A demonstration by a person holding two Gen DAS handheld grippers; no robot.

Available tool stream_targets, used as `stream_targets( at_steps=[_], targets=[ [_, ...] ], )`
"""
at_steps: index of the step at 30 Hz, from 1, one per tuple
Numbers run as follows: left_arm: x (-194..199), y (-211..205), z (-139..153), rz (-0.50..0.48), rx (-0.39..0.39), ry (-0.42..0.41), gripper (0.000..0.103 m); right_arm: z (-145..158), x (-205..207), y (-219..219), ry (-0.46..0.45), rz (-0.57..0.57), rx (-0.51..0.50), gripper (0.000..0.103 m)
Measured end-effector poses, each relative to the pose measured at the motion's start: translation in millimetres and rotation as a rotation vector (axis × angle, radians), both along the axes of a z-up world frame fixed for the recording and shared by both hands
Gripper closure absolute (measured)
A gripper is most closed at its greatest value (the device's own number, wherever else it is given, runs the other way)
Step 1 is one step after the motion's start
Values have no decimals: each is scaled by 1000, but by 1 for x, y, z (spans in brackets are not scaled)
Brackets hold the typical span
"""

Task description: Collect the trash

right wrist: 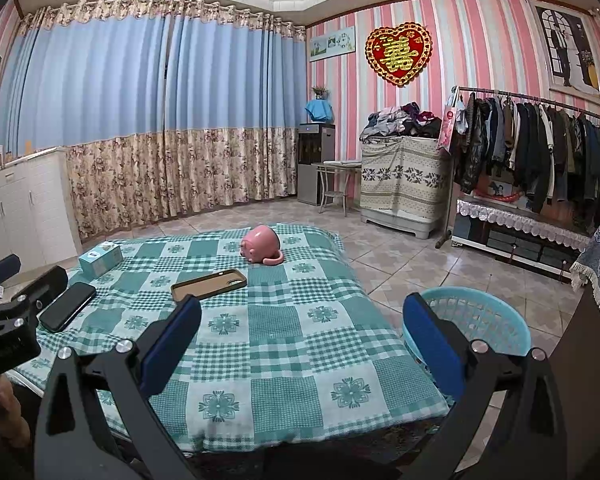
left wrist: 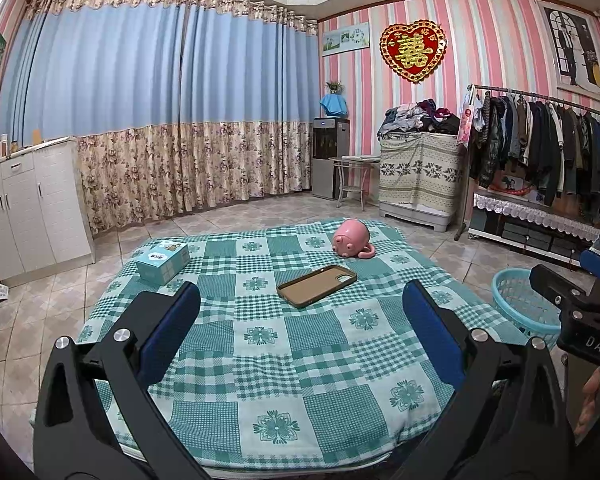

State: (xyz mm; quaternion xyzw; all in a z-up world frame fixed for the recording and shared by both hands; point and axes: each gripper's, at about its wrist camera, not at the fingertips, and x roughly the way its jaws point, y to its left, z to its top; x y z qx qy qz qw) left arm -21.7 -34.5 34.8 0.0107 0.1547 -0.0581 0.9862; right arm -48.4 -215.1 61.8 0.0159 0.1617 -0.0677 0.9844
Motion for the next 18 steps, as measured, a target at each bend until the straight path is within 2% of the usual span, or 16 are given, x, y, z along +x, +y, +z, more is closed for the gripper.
stream_targets(
  at_steps=[18],
  targets=[
    [0,-1,0,1,2,-2,5,0,0,0,-1,0,-1,4]
  ],
)
